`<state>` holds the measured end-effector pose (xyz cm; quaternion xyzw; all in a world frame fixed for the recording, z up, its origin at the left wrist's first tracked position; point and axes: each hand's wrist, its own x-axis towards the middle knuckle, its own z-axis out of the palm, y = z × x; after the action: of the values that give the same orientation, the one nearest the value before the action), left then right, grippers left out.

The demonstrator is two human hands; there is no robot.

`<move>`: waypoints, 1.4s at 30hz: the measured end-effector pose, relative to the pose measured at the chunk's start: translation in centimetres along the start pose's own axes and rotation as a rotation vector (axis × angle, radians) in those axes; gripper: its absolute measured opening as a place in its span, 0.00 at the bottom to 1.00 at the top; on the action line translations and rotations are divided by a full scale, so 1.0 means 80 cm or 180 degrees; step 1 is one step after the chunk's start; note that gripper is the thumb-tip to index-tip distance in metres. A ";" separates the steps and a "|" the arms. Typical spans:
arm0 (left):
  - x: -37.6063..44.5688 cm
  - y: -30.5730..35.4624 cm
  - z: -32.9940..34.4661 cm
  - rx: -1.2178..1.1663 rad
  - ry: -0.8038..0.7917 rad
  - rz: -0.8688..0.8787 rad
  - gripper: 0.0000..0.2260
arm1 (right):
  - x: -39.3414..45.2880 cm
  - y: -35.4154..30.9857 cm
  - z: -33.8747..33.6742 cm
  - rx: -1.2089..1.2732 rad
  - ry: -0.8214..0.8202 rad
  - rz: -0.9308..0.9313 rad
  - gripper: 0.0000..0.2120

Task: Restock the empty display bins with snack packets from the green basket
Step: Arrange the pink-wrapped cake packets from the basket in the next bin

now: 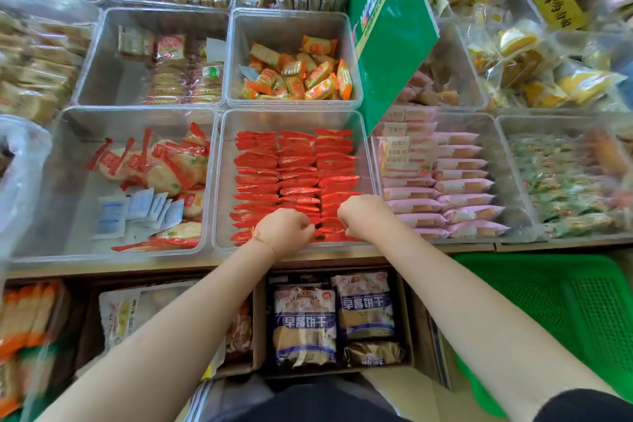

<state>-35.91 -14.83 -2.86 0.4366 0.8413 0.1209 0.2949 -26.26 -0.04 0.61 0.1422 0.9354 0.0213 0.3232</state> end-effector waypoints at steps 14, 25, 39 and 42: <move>-0.007 0.037 0.029 -0.0269 -0.0097 0.0291 0.21 | -0.003 -0.020 -0.033 -0.0531 -0.0670 0.0001 0.12; -0.009 0.051 0.027 0.0306 -0.0224 0.0306 0.20 | -0.012 -0.007 -0.024 -0.0601 -0.0648 0.0076 0.11; 0.002 0.036 0.009 0.0229 -0.0244 0.0251 0.24 | 0.004 0.007 0.004 0.0658 0.1281 0.0277 0.11; -0.002 0.020 0.012 0.0390 0.0792 0.0209 0.19 | 0.021 0.000 0.025 0.0987 0.1296 0.0165 0.22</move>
<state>-34.20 -14.05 -2.83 0.4627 0.8624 0.1321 0.1571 -26.28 0.31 -1.94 0.2068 0.9693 -0.0859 0.1018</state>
